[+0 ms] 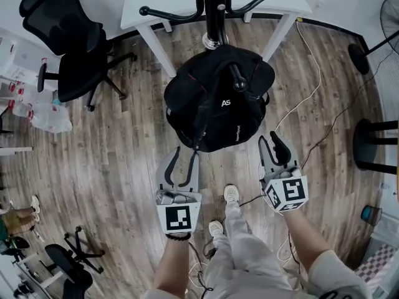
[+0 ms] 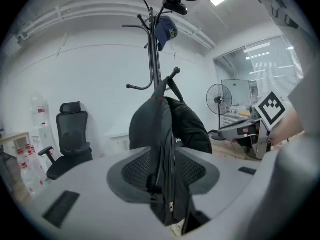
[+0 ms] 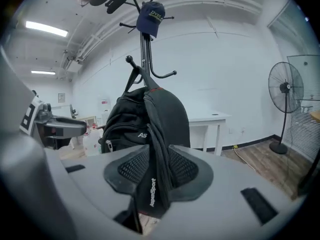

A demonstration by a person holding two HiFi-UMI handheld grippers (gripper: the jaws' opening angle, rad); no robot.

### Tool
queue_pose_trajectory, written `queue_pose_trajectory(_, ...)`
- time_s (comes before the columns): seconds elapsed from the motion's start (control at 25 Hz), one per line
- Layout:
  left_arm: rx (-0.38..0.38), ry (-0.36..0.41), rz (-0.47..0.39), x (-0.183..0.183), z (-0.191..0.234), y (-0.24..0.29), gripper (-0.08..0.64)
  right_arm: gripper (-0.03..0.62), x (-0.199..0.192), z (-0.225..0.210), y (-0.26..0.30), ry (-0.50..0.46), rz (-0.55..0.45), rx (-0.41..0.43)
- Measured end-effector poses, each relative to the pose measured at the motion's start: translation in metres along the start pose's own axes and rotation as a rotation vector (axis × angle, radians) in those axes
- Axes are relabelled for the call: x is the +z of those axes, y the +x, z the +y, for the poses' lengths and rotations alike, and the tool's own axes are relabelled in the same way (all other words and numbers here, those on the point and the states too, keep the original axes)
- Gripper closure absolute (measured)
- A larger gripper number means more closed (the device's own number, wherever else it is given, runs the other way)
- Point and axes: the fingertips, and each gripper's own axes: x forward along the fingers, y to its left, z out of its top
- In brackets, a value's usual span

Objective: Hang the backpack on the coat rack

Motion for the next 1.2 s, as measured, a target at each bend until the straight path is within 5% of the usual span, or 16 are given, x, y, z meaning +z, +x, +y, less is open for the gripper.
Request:
queue_pose_trajectory(0.08, 0.020, -0.016, 0.024, 0.000, 0.004, -0.039, 0.439, 0.465, -0.006, 0.010, -0.033, 0.025, 0.024, -0.001)
queue_pose_trajectory(0.36, 0.070, 0.105, 0.097, 0.004, -0.002, -0.178, 0.543, 0.557, 0.005, 0.067, -0.156, 0.018, 0.040, 0.054)
queue_pose_trajectory(0.64, -0.012, 0.024, -0.026, 0.058, -0.054, -0.306, 0.551, 0.557, 0.035, 0.130, -0.312, 0.066, -0.017, 0.047)
queue_pose_trajectory(1.2, -0.159, 0.017, -0.086, 0.057, -0.139, -0.409, 0.551, 0.557, 0.017, 0.157, -0.478, 0.066, -0.071, -0.089)
